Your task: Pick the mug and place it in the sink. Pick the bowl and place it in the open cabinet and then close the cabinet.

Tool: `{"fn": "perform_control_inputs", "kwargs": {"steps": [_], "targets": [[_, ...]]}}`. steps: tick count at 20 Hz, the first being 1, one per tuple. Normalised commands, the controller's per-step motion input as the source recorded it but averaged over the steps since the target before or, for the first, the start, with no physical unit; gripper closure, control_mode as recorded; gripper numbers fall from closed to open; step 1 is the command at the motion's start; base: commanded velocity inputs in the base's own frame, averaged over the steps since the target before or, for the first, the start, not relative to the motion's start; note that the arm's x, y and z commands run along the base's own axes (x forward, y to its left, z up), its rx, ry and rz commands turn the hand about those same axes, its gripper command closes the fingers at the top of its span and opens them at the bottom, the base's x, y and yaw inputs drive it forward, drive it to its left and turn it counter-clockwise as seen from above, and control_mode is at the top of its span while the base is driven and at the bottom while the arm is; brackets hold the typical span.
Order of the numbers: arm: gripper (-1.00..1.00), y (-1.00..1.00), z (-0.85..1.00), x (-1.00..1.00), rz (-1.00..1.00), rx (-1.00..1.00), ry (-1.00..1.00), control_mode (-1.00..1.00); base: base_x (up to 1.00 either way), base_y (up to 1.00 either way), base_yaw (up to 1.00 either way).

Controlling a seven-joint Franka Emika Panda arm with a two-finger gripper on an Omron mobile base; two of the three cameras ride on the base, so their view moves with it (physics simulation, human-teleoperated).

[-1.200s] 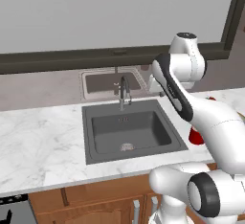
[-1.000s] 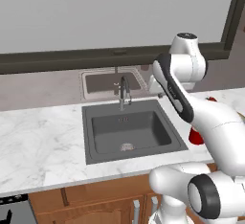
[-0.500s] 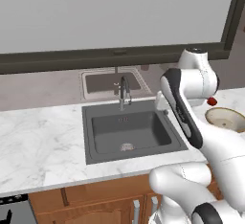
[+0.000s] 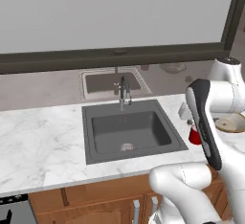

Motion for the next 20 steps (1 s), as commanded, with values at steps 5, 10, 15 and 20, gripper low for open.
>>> {"fn": "perform_control_inputs", "kwargs": {"steps": [5, 10, 15, 20], "targets": [[-1.0, -0.67, -0.03, -0.39, -0.07, 0.0, 0.01, -1.0, 0.0, 0.0, 0.0], [-1.0, -0.57, -0.22, -0.22, -0.04, 0.0, 0.01, -1.0, 0.0, 0.0, 0.0], [-1.0, -0.34, -0.39, -0.01, -0.02, 0.0, 0.05, -1.0, 0.0, 0.0, 0.0], [-1.0, -0.18, -0.44, 0.01, 0.0, 0.0, 0.02, -1.0, 0.0, 0.0, 0.0]]}}
